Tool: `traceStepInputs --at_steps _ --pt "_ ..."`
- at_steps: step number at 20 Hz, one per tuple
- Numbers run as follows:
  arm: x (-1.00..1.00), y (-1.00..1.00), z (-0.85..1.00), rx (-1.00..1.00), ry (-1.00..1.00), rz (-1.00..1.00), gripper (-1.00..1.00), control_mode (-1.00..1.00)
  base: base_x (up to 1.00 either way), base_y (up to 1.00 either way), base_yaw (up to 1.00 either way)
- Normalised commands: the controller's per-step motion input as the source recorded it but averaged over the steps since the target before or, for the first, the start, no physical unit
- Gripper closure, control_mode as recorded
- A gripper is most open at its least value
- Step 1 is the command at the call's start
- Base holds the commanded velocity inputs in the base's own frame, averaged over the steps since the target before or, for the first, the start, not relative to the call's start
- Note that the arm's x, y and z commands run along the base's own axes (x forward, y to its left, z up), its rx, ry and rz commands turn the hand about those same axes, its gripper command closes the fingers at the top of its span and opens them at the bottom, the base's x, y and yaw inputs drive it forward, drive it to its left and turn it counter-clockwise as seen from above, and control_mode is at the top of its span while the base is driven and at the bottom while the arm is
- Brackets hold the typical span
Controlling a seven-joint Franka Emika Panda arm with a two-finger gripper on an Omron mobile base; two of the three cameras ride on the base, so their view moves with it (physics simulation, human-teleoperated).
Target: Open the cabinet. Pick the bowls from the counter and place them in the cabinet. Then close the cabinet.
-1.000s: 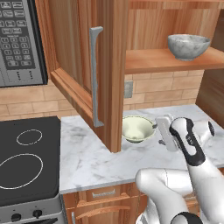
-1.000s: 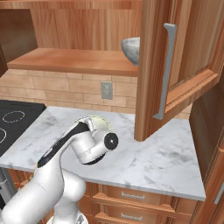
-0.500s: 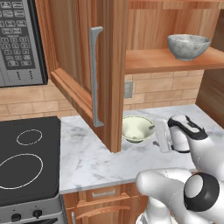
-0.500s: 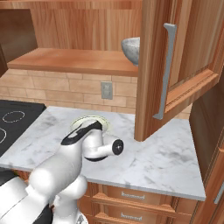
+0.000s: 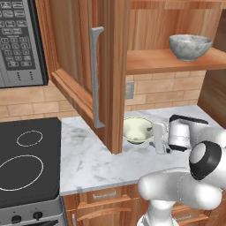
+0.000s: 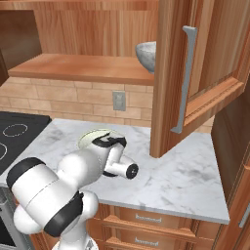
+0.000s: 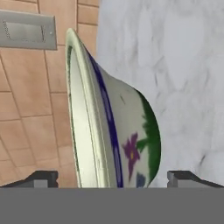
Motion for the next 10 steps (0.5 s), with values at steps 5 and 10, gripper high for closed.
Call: traceStepInputs --at_steps 5,10 --pt "0.29 0.0 -0.13 0.0 -0.17 0.0 -1.0 -1.0 0.0 0.0 0.0" --pt "0.19 0.08 -0.19 0.0 -0.13 0.0 1.0 -1.0 0.0 0.0 0.0"
